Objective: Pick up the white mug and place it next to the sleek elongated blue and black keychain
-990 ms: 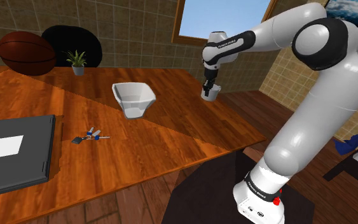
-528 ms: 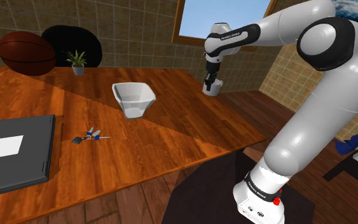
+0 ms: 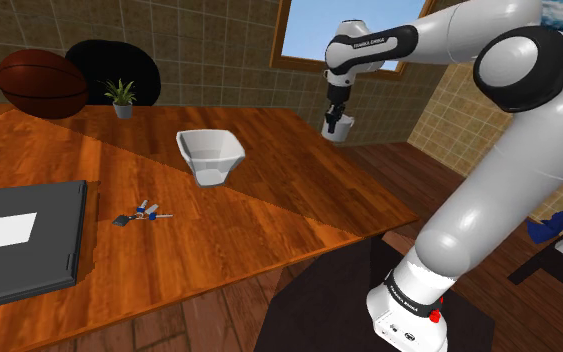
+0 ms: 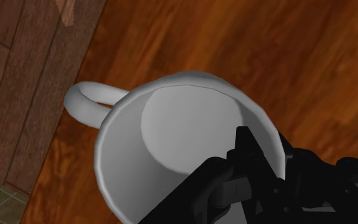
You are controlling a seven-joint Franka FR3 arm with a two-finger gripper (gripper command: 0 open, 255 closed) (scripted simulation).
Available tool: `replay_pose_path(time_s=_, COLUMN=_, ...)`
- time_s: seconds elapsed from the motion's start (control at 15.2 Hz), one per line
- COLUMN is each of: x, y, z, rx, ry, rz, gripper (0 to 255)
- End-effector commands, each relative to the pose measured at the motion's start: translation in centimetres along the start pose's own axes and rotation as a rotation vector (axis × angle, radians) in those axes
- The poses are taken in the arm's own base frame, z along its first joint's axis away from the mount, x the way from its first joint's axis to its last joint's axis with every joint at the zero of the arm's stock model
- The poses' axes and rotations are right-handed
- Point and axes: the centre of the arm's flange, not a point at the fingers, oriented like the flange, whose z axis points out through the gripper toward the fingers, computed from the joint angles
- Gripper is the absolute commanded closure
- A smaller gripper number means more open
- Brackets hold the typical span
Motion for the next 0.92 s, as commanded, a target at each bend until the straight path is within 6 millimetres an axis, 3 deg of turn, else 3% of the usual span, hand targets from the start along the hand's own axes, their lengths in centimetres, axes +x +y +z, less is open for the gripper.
replay_pose_path(time_s=0.0, x=-0.1, y=0.0, z=-0.9, rx=0.0, ry=0.0, rz=0.0, gripper=255)
replay_pose_path(time_s=0.86, x=2.7, y=-16.8, z=-2.6, rx=0.0, ry=0.0, rz=0.0, gripper=255)
